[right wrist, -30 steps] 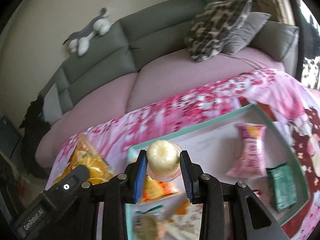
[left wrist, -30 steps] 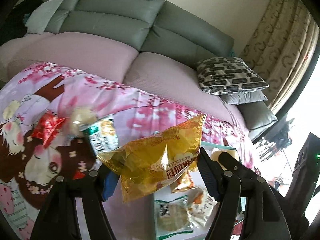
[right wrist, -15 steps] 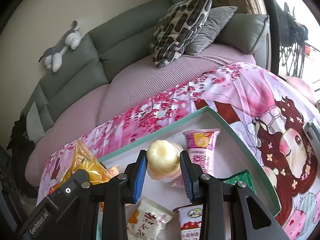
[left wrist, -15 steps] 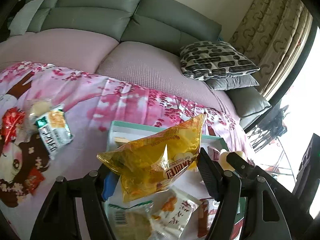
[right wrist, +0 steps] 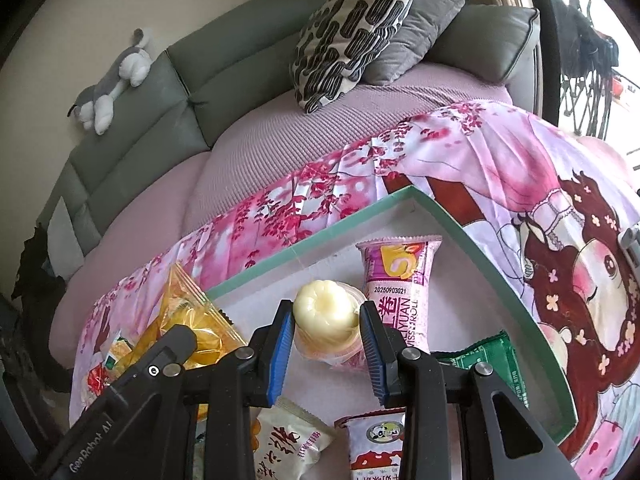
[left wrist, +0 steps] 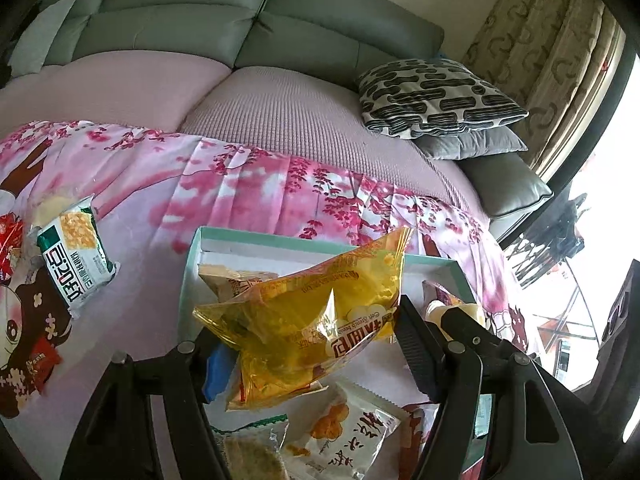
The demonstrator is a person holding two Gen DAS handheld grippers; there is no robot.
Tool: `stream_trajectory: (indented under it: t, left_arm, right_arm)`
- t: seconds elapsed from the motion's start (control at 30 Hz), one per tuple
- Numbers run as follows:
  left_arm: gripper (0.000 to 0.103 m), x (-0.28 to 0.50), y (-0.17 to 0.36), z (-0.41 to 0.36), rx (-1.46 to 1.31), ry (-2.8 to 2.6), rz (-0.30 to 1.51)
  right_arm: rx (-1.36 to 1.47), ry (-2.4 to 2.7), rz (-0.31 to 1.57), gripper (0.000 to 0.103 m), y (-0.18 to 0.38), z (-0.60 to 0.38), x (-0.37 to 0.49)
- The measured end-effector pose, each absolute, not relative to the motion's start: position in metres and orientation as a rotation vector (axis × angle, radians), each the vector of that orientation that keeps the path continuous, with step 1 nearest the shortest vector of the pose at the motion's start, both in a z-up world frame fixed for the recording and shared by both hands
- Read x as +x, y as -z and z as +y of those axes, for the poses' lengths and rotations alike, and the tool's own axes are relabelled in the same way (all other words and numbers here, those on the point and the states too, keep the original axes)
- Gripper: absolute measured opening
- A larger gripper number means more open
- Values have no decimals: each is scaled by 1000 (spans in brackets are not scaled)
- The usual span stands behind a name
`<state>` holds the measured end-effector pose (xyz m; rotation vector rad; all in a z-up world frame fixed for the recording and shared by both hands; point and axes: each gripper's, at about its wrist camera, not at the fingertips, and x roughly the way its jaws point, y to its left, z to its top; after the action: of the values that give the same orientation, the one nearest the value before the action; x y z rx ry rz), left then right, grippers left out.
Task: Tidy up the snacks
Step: 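Carry the white cake and yellow bread bag over the tray, then open both tools over the tray to release the cake and bread bag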
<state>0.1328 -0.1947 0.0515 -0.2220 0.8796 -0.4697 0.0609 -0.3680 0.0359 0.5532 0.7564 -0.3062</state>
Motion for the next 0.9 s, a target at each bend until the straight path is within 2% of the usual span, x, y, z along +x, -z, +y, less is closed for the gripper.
stream_trajectory:
  t: [0.43, 0.57, 0.87, 0.9]
  left_arm:
    - [75, 135, -50, -193, -211, 423, 917]
    - [85, 134, -53, -190, -204, 406, 895]
    - [85, 133, -61, -183, -202, 382, 870]
    - [86, 132, -62, -182, -199, 375, 865]
  right_arm:
    - [571, 302, 772, 38, -32, -369, 62]
    - [574, 296, 779, 38, -31, -369, 63]
    - [570, 294, 792, 39, -31, -369, 64]
    - [566, 293, 796, 42, -30, -369, 65]
